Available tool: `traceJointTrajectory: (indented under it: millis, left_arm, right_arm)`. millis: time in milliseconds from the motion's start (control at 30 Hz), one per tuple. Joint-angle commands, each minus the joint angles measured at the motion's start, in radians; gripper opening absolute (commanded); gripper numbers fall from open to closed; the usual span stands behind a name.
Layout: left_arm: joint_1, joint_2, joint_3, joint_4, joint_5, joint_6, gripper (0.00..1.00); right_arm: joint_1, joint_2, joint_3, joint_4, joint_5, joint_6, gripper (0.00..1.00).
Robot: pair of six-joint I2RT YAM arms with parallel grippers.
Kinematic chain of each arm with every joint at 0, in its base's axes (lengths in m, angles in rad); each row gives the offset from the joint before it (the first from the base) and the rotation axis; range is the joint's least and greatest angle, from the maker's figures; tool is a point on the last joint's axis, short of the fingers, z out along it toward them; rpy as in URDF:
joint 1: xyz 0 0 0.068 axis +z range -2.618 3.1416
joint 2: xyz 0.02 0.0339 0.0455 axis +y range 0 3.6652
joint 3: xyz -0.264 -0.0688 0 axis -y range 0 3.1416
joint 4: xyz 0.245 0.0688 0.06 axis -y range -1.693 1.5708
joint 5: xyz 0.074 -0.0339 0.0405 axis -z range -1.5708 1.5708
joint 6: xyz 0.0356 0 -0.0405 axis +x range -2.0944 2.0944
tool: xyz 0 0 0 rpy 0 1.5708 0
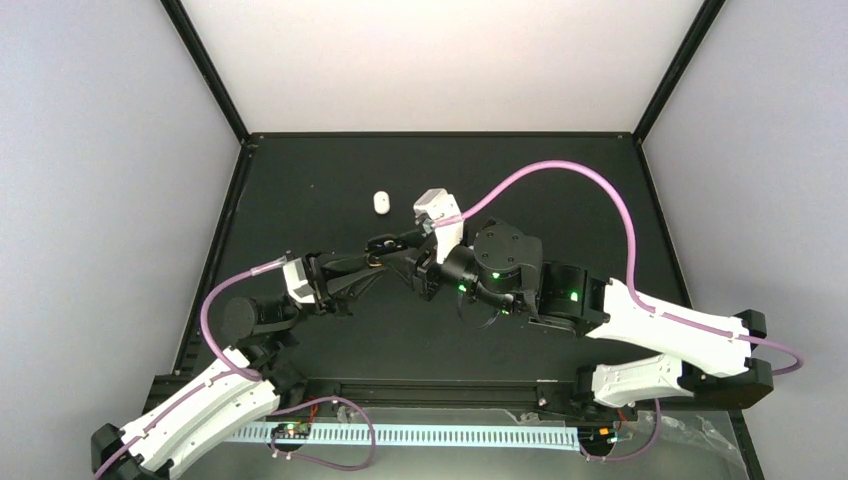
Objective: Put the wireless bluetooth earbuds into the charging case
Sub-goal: Place the earbud in the charging case.
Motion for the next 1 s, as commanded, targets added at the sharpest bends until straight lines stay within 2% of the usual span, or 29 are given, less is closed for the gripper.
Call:
traceJointTrajectory:
  millis: [0, 400, 667, 967]
  left_arm:
    - [-0.004, 0.011, 0.019, 0.040, -0.003, -0.007, 0.02]
    - [-0.004, 0.006, 0.017, 0.039, -0.002, -0.007, 0.02]
    - [-0.004, -0.028, 0.018, 0.024, 0.003, -0.006, 0.02]
    - [-0.005, -0.047, 0.030, 0.038, 0.044, -0.037, 0.01]
  right_arm:
    - [0.007, -0.025, 0.019, 0.004, -0.022, 0.015, 0.51]
    - [0.006, -0.077, 0.043, -0.018, 0.029, 0.028, 0.64]
    - [-0.023, -0.143, 0.045, -0.114, 0.126, 0.003, 0.65]
    - [-0.068, -0.116, 0.044, -0.212, 0.073, 0.022, 0.65]
